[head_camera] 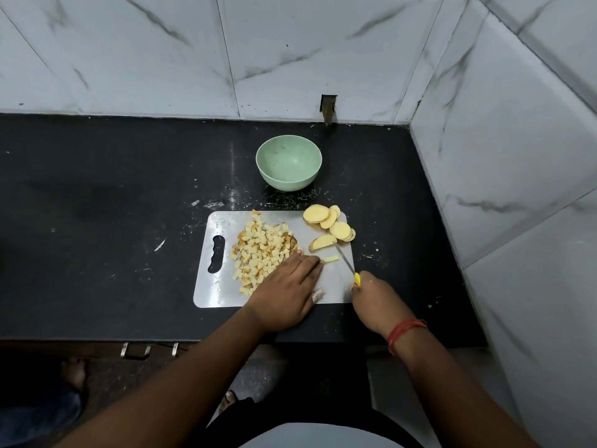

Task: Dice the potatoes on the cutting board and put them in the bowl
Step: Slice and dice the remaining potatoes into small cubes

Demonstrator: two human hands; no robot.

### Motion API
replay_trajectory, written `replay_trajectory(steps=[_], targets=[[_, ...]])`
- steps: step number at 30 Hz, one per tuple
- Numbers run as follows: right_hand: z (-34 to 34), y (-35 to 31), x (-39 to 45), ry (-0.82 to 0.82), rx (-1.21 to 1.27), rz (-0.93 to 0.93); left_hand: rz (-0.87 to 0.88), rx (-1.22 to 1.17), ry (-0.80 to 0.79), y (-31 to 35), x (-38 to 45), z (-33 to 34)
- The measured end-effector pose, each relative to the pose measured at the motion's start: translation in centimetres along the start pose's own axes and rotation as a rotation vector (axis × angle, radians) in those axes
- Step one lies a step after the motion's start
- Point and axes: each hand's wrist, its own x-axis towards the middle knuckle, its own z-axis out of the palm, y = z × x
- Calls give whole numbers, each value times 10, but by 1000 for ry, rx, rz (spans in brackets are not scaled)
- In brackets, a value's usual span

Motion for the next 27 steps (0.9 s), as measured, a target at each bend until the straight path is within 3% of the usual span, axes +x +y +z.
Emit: replay_trajectory(steps=[12, 20, 27], targets=[[13, 11, -8, 21, -20, 4, -27, 13, 8, 1, -3, 5], [17, 5, 1, -95, -55, 90, -43, 23, 3, 0, -1, 5], [22, 7, 3, -97, -64, 86, -55, 15, -3, 0, -1, 6]])
